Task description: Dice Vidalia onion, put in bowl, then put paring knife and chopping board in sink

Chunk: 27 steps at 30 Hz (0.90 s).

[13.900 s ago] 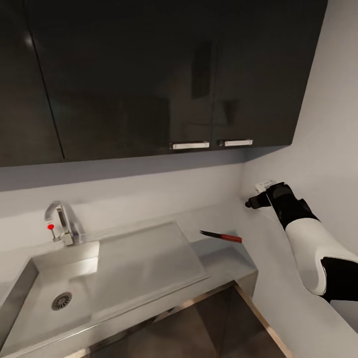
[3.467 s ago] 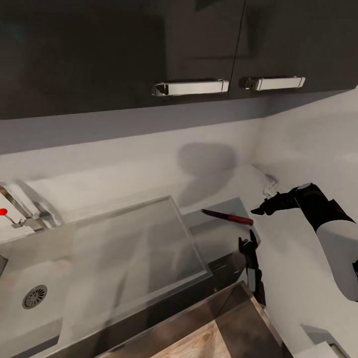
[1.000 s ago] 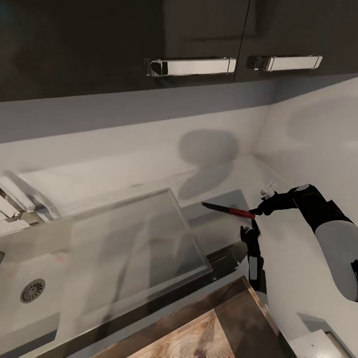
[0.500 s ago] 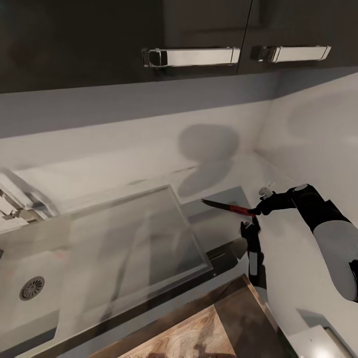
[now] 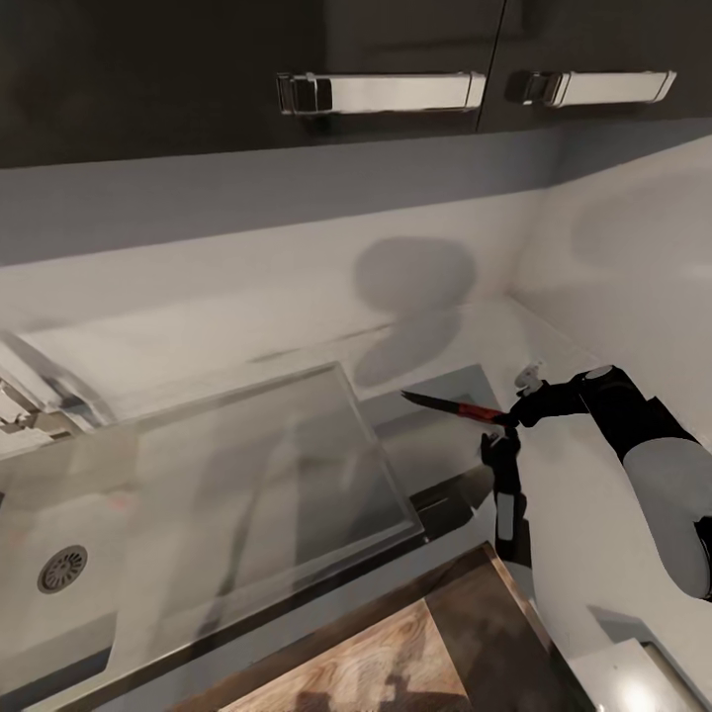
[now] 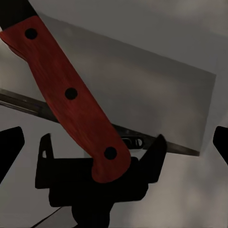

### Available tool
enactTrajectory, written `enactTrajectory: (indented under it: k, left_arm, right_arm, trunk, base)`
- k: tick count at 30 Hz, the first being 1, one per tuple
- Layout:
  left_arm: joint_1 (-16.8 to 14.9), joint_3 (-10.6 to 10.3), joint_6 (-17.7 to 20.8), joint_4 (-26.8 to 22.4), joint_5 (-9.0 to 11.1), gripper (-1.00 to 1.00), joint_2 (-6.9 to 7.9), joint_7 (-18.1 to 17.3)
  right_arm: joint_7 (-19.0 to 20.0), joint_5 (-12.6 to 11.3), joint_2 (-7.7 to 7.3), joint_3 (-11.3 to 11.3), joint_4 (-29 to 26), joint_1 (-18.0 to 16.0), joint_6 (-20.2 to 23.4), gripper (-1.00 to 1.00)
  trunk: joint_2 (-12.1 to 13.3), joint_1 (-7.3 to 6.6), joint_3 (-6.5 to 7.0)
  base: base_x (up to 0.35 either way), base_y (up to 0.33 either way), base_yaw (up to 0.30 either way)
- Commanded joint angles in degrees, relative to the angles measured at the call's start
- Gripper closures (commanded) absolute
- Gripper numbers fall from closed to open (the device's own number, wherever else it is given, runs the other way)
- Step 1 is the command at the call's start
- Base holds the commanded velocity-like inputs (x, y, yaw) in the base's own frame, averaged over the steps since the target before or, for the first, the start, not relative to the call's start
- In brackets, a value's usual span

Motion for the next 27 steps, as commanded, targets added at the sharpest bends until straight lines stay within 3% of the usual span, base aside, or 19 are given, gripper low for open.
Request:
enactTrajectory:
  k: [1,27]
  left_arm:
    - [-0.1,-0.5,0.1,0.1,0.6,-1.0,-0.02,0.0]
    - [-0.1,-0.5,0.1,0.1,0.6,-1.0,-0.04,0.0]
  right_arm:
    - [0.2,0.1,-0.04,0.1,-0.1,0.0,0.4,-1.0]
    - [0.1,0.1,-0.04,0.1,-0.1,0.0,0.4,-1.0]
  trunk:
    - [-0.1,0.03,-0.12]
    - [-0.1,0.03,-0.15]
  base:
    - [0.0,0.0,0.0]
    - [0.0,0.0,0.0]
